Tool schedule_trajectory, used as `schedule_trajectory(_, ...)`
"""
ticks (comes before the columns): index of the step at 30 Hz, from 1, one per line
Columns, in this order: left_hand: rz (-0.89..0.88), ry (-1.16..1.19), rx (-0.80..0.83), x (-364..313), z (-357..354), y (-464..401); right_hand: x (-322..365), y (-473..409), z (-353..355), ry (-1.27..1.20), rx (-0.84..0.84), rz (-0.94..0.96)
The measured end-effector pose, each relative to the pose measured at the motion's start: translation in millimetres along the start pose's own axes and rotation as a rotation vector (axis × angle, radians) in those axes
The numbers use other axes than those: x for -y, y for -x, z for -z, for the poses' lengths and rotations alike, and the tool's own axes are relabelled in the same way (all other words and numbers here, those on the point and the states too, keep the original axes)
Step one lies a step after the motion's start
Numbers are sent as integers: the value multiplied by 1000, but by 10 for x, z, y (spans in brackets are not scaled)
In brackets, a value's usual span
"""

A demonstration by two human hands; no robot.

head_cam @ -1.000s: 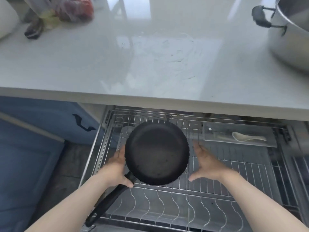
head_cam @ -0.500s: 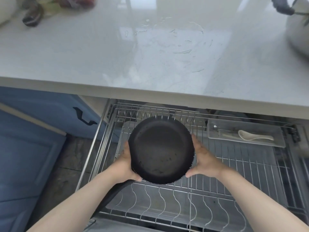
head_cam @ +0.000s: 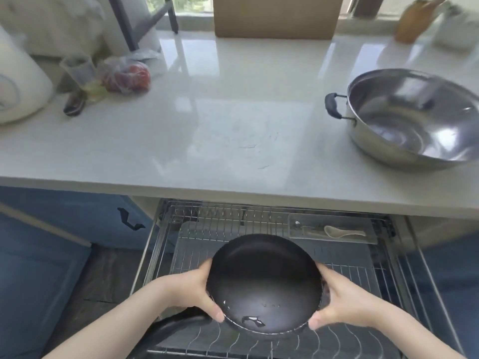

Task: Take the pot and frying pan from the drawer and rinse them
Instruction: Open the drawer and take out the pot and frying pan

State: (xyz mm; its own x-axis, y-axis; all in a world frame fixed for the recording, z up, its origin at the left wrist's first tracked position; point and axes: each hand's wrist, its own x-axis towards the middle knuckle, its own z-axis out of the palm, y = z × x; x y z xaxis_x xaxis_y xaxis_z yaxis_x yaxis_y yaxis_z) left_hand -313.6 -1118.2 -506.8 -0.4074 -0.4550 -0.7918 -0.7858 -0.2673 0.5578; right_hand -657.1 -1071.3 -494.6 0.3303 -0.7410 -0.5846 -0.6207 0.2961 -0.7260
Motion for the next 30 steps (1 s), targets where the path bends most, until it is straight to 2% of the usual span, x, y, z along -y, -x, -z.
schedule_trajectory(9,-87,-100,-3,-698,-177,895,560,1337,164,112,-176,25)
schedule_trajectory(15,-212,-154,-80,-1077,105,1545,1103,1769,310,137,-295,74)
schedule_trajectory(21,-256,-182,-198,-1224,603,1775,1505,1475,491,136,-349,159)
schedule_trajectory(30,-195,-103,-299,-1061,1275,1357,1733,374,813,125,-286,307)
